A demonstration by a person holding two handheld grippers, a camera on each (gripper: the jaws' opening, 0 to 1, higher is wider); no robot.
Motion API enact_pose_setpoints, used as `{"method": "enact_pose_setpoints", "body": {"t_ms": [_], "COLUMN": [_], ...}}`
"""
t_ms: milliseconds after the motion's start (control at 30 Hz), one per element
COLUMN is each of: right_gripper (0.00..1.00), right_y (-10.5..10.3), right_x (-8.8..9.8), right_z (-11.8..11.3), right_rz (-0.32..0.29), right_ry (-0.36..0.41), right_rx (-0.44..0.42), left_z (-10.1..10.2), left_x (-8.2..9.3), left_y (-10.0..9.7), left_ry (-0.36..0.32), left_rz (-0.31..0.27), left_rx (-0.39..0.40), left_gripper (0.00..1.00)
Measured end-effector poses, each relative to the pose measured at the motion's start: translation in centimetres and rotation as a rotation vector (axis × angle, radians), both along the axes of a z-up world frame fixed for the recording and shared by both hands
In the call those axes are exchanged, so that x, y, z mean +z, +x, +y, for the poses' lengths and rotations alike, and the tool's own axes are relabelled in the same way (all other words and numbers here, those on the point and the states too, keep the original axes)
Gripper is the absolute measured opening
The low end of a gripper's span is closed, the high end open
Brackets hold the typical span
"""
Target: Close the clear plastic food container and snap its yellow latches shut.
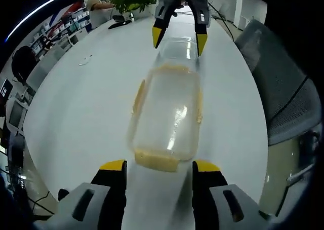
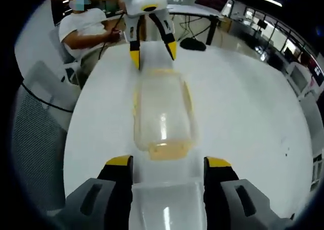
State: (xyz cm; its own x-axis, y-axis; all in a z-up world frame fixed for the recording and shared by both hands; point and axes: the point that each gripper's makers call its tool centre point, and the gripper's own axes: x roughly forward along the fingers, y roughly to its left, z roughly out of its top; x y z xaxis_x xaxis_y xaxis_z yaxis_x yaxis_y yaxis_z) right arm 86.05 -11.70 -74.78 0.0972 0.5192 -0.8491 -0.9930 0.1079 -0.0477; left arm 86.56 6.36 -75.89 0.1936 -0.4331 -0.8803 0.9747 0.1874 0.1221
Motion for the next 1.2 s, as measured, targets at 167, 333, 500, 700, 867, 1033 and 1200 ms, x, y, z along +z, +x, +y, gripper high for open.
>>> {"method": "enact_pose_setpoints", "body": {"t_ms": [167,333,500,700,867,1033,1200], "right_gripper": [0.52,0.49,0.48,0.48,0.47,0.47,0.46], "right_y": [0.2,0.4,0.4,0.5,0.6,0.7,0.9], "right_x": [-0.6,-1.4,-2.1,-2.6,-3.1,-3.3,-3.6], "right_z": [0.2,0.4,0.6,1.1,1.3,1.5,1.2], "right_rz": [-0.002,-0.006,-0.007,-0.005,0.003,0.012,0.020], "right_ry": [-0.021,-0.055,-0.080,-0.092,-0.100,-0.104,-0.123], "right_rx": [0.015,0.031,0.051,0.059,0.060,0.059,0.062], "left_z": [-0.1,0.0,-0.3,-0.2,-0.3,-0.3,-0.6], "left_x": [-0.3,-0.7,-0.8,-1.4,-1.5,-1.9,-2.1], "left_y": [0.2,0.2,0.4,0.6,0.7,0.6,0.5], "left_ry": [0.011,0.023,0.023,0.050,0.046,0.054,0.049], "left_rz": [0.009,0.024,0.027,0.036,0.048,0.054,0.069], "left_rx": [-0.033,-0.065,-0.091,-0.123,-0.126,-0.141,-0.146], "left_gripper": [0.46,0.43,0.41,0.38,0.38,0.38,0.38]}}
